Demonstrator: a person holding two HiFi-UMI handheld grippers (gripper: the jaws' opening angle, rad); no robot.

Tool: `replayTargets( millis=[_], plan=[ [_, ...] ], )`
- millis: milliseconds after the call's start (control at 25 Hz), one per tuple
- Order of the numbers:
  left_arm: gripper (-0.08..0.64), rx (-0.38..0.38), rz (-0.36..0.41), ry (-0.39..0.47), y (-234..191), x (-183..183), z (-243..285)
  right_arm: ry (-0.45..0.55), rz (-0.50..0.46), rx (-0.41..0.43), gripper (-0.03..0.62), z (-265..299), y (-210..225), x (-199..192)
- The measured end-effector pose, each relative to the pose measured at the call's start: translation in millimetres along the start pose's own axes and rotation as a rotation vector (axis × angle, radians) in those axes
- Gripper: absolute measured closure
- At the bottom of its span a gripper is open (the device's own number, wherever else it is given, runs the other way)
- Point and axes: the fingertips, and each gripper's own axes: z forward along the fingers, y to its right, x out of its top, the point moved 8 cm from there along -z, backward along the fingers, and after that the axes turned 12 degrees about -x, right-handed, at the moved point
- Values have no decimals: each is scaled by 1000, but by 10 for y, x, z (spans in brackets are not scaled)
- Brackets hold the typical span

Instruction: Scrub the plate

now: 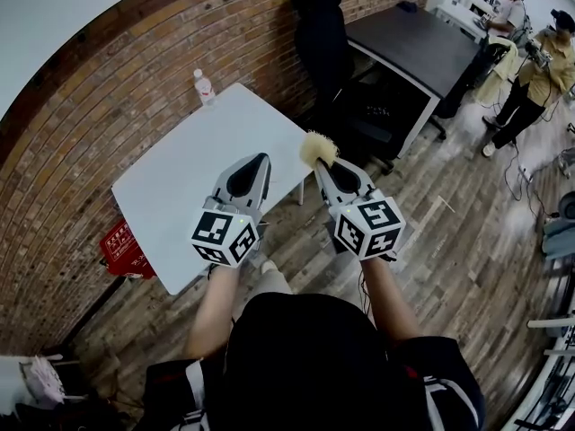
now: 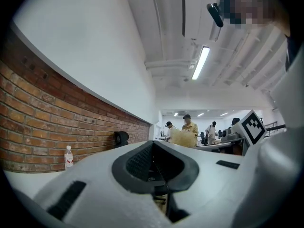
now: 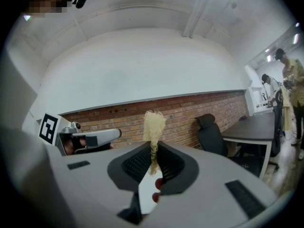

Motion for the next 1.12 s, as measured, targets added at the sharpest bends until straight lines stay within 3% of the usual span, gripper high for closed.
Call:
replayTargets(
  millis=[440,1120],
  plan=[
    [541,6,-15,9,-649,80,289,8,-11,16,551,719,31,230],
    [541,-19,-44,4,-1739,152,428,-15,-4,-27,551,1735,-218,340]
  ],
)
